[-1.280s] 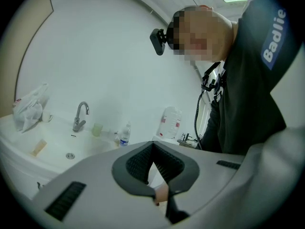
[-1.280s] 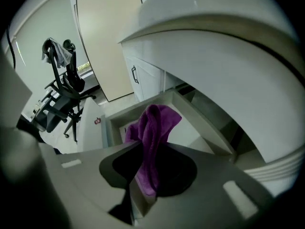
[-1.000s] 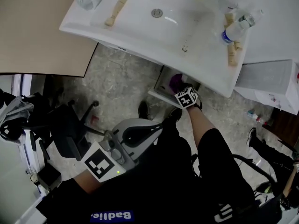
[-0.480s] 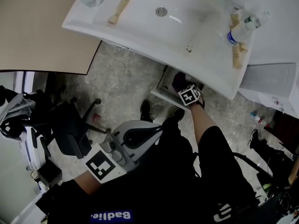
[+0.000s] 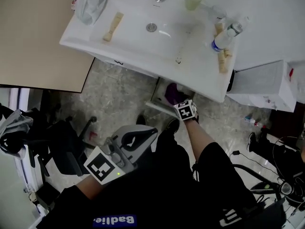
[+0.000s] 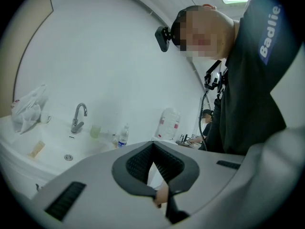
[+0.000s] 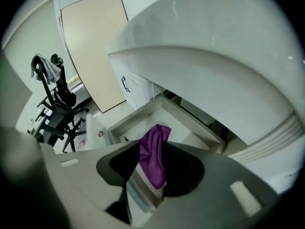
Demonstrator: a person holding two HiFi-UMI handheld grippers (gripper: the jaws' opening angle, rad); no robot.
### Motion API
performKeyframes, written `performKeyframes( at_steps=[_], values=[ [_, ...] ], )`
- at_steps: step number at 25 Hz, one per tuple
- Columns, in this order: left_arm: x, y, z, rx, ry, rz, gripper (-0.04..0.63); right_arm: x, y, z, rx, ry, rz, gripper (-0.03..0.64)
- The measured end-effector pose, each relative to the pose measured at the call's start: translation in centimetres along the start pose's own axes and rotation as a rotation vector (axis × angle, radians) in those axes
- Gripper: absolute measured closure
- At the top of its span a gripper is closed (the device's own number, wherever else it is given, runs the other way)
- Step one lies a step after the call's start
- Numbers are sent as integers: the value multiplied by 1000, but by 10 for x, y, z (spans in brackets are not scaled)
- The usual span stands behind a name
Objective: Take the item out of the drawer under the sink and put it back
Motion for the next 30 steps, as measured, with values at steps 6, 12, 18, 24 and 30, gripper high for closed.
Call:
performKeyframes(
  at_steps=[6,12,18,24,30],
  values=[
    [5,7,-20,35,-11,35,600,-30,69,-3,81,-42,-14,495],
    [21,2,-37,49,-48,102,601,-55,132,-7,159,-49,-39,514],
    [31,-12,-45,49,-58,152,600,-73,187,-21,272,-43,-63,541],
    [37,-14,-59,76,-101,187,601,-90,256,-49,509,-74,-70,583],
    [40,-7,-60,78,-113,204,600,-107,318,-65,648,-80,-54,614]
  ],
)
Point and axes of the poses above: the fingertips, and each gripper's own axes: y backward along the fingers, x to its right, z out of its underside, the point moved 4 cm from there along y, backward along the fingers, and after that the axes turned 1 degree about y, right-handed, at the moved point
